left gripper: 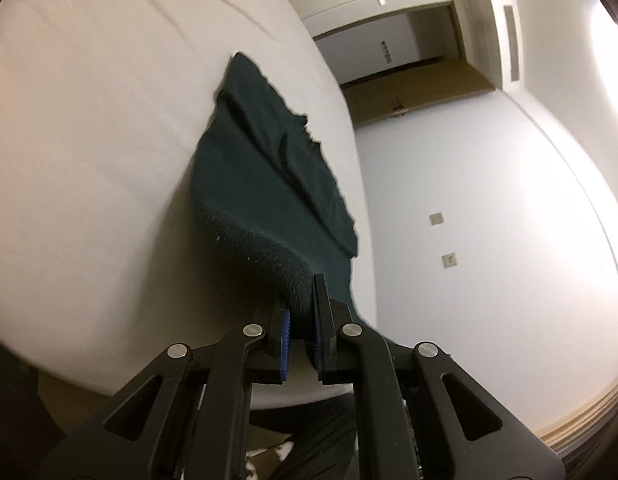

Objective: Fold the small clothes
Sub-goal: 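Carry the held hem over the sweater body toward the collar with both grippers, then lower the folded hem onto the sweater and open both grippers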

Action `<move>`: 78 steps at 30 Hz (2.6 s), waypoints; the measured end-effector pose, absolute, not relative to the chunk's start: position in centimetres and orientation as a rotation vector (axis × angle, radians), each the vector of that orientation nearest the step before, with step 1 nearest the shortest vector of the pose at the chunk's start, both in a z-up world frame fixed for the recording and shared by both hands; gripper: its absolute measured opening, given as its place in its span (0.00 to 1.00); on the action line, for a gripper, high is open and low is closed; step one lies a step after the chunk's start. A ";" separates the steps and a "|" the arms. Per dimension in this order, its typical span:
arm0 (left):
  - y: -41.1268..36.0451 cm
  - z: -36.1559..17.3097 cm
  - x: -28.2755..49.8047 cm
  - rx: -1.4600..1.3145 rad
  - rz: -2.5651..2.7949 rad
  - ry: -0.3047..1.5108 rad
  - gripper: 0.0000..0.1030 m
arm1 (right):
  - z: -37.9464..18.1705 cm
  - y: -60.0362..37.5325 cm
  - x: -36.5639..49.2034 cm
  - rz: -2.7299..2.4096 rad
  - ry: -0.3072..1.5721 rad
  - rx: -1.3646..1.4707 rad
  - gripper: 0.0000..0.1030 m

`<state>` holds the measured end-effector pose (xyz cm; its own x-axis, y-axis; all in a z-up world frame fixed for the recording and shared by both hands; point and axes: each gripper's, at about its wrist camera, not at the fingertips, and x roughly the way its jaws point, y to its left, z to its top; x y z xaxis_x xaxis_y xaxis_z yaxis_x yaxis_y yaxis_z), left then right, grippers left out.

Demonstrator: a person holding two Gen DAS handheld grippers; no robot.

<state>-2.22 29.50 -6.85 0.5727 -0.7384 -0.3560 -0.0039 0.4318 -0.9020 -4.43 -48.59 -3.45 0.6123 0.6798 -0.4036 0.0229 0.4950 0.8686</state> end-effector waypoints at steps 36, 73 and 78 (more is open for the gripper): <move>24.2 -8.2 39.7 -0.786 -0.310 0.981 0.07 | -7.0 -50.5 35.2 0.164 0.892 1.010 0.07; 19.7 -12.2 37.8 -0.396 -0.201 0.973 0.43 | -10.0 -42.1 33.1 0.281 0.867 0.913 0.41; 20.8 -10.8 36.0 -0.365 -0.123 0.931 0.43 | -7.1 -47.7 29.0 0.104 0.696 0.970 0.52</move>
